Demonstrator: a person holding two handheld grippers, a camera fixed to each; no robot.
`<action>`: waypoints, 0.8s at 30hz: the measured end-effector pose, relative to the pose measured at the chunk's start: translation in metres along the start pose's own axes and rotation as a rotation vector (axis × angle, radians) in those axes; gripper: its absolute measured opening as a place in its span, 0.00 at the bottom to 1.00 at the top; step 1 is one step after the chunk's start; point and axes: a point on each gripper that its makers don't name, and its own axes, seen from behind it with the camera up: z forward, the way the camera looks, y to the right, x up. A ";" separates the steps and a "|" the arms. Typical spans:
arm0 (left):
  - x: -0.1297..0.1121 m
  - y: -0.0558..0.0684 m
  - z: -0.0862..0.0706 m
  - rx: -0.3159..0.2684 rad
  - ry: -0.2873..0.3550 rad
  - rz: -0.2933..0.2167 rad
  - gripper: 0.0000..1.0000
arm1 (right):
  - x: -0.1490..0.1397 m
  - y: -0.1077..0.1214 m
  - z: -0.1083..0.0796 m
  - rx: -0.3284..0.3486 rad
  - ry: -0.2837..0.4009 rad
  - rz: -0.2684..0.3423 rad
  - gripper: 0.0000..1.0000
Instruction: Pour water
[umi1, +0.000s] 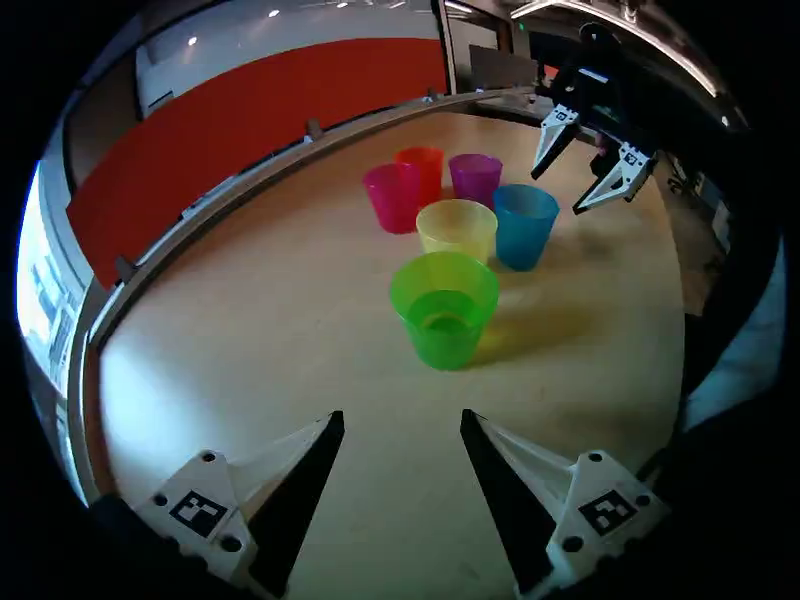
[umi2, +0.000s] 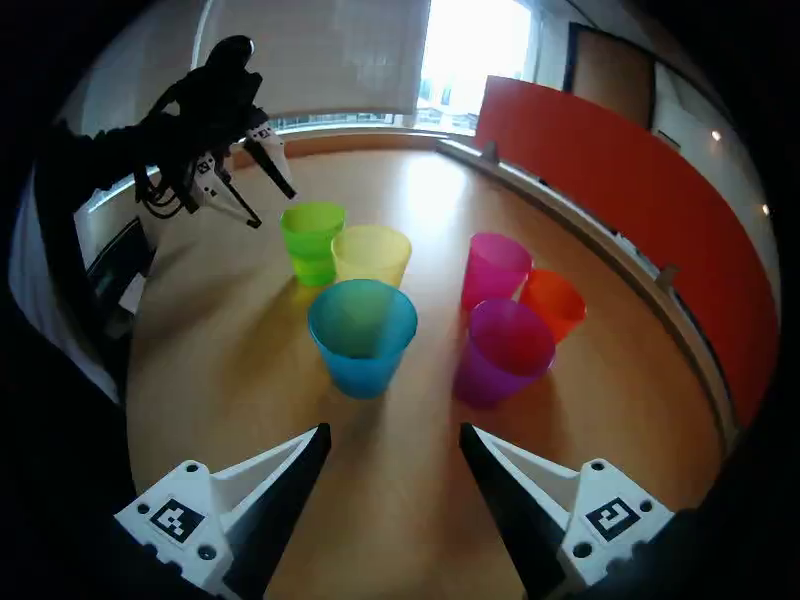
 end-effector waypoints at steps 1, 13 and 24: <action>0.001 -0.003 -0.002 0.014 0.005 -0.006 0.86 | 0.000 0.001 -0.001 -0.012 0.008 0.011 1.00; 0.014 -0.025 -0.026 0.157 0.108 -0.087 0.86 | 0.002 0.014 -0.018 -0.147 0.098 0.141 1.00; 0.036 -0.046 -0.041 0.264 0.250 -0.200 0.86 | 0.030 0.037 -0.043 -0.271 0.228 0.214 1.00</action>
